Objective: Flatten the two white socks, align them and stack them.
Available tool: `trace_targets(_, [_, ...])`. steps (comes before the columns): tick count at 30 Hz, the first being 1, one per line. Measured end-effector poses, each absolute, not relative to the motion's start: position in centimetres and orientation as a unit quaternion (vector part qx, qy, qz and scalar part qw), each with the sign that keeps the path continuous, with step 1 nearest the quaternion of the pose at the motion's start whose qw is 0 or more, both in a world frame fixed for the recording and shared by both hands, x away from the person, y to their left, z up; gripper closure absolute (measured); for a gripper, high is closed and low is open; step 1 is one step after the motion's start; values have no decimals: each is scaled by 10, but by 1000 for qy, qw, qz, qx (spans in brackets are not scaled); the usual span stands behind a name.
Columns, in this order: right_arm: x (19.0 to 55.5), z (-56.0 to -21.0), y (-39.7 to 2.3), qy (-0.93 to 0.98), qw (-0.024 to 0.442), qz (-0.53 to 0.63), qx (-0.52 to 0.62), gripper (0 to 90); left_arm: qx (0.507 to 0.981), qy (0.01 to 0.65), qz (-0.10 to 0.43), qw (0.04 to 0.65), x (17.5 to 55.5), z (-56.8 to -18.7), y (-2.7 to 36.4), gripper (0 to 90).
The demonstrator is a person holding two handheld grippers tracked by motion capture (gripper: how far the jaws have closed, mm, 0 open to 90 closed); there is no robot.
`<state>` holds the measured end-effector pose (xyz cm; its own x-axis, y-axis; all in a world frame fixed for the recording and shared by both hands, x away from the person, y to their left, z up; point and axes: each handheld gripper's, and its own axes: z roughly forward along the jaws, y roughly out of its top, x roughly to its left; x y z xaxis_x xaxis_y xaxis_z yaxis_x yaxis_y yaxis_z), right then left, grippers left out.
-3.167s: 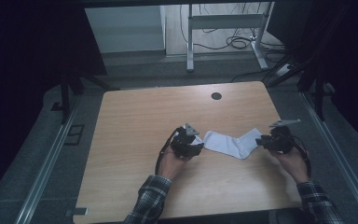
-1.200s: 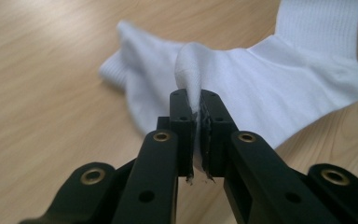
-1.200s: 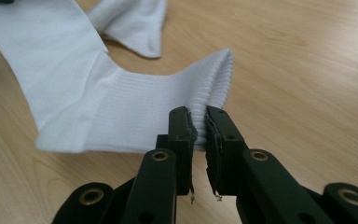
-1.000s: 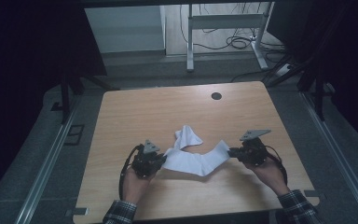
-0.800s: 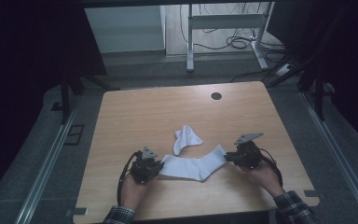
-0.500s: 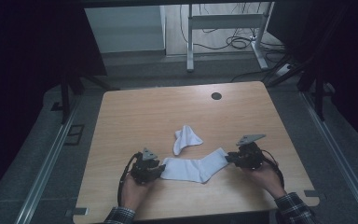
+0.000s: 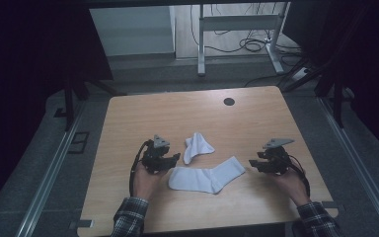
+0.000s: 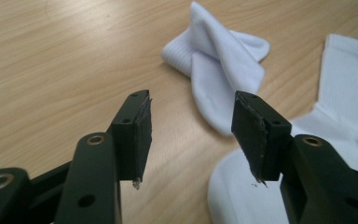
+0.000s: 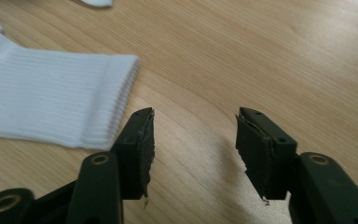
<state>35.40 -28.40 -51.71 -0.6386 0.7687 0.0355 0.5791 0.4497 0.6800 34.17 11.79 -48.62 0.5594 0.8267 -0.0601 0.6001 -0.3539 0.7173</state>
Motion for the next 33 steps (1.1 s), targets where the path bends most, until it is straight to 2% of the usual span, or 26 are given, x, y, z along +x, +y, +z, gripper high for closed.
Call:
trace_targets(5, [358, -527, -290, 841, 137, 326, 409, 344, 808, 449, 158, 348, 356, -499, 109, 389])
trace_targets(9, [359, -530, -292, 840, 136, 328, 410, 318, 808, 453, 152, 345, 363, -507, 107, 389])
trace_targets(14, [357, -532, -290, 843, 151, 323, 403, 271, 810, 457, 142, 339, 370, -516, 104, 433])
trace_targets(23, [355, -535, -291, 839, 155, 332, 403, 252, 821, 446, 124, 335, 377, -529, 93, 472])
trace_targets(25, [354, -535, -290, 838, 157, 334, 401, 245, 829, 439, 122, 326, 378, -530, 90, 544])
trace_targets(27, [354, -535, -290, 838, 157, 334, 401, 244, 833, 432, 118, 325, 379, -532, 87, 567])
trace_targets(28, [354, -535, -290, 838, 157, 335, 401, 243, 831, 433, 103, 333, 380, -532, 86, 665])
trace_targets(30, [354, -536, -290, 838, 157, 335, 401, 239, 831, 432, 90, 337, 380, -532, 85, 767])
trace_targets(33, [354, -536, -290, 838, 157, 335, 401, 238, 831, 434, 90, 335, 380, -530, 84, 839])
